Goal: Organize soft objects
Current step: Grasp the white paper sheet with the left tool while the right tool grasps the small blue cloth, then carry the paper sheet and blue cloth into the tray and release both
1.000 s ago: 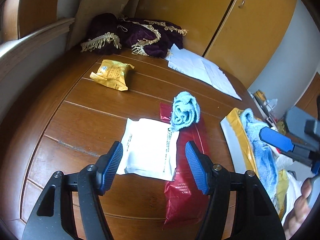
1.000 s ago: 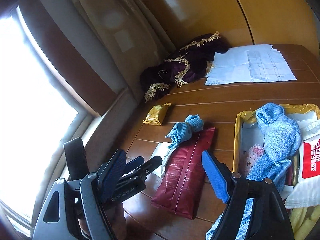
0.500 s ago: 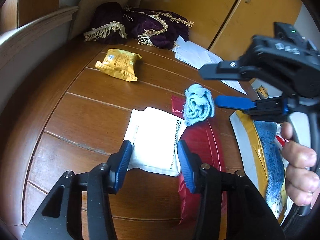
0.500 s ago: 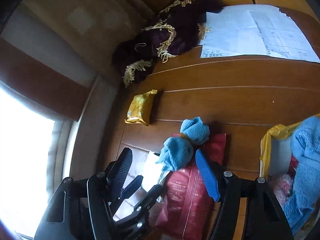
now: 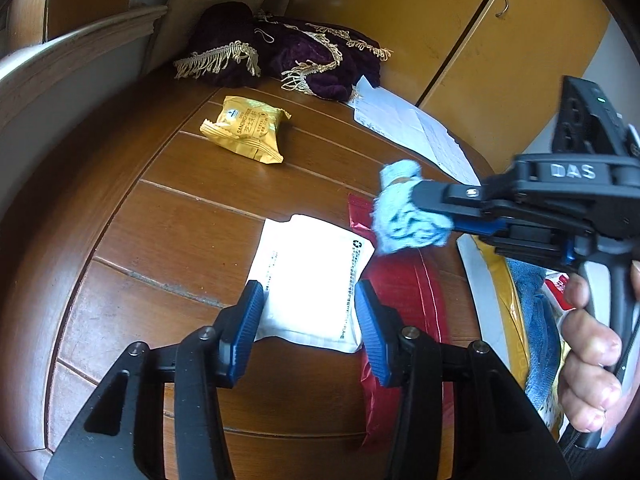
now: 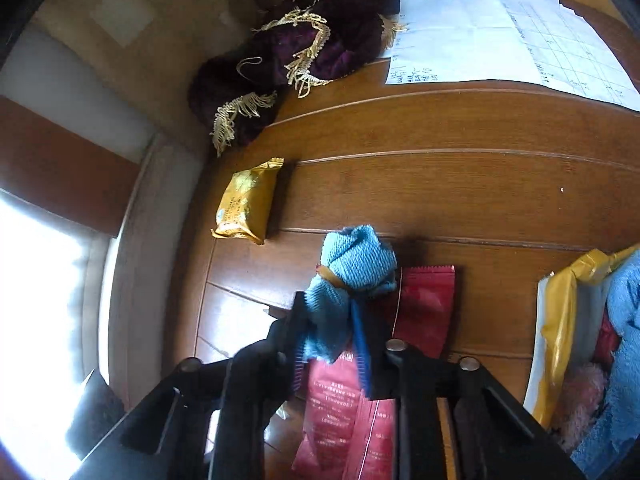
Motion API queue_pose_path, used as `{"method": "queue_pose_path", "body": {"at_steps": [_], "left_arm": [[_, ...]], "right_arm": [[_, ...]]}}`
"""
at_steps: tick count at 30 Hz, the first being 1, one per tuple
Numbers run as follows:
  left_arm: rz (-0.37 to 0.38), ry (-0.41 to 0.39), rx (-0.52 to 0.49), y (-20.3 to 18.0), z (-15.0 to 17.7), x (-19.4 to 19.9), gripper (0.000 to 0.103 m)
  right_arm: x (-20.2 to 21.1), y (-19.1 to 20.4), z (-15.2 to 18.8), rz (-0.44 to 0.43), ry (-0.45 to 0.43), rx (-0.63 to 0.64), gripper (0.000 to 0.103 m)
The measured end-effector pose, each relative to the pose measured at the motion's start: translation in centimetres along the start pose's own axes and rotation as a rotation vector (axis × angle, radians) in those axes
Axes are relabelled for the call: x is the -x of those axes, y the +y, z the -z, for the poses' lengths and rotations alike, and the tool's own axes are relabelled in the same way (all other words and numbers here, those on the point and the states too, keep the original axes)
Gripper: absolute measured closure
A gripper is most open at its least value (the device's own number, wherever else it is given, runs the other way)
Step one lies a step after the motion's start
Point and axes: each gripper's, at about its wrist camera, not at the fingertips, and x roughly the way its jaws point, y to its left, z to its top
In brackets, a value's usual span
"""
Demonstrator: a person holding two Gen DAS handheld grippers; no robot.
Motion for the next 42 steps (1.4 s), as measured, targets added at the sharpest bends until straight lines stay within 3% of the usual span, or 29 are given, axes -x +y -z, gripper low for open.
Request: {"method": "queue_pose_path", "body": {"at_steps": [8,13,19,24,29,35,42], "left_arm": [[0.033,-0.037,0.004,-0.1,0.0,0.7,0.058],[0.150,-0.039,0.038,-1.0,0.6,2.7,0.058],[0.226,-0.081,-0.041,-5.3,2.2,6.6,0.058],[0.287,-0.082,-0.087,-9.2,4.1,8.3,0.058],[0.313,-0.047,-0.164,-13.3,6.0,8.5,0.058],[0.342,0.008,-0.218,-16.8,6.9,7.7,0.058],[0.316,0.002,-0.254,-18.7,7.7,7.4,0.058]], "right_arm": [[5.8,0.5,3.4,-0.092,-0.144,0.059,0.087],[9.4,0.8,8.2,-0.146,-0.249,0.107,0.087],[13.7,-0.4,14.3,-0.194,-0.395,0.177,0.087],[16.5,-2.5,18.5,-0.134,-0.472,0.202,0.087],[18.5,-5.5,22.3,-0.074,-0.524,0.138,0.087],[19.7,-7.9,24.3,0.056,-0.552,0.066,0.087],[21.0,-9.1,24.8,0.077,-0.586,0.060,0.087]]}}
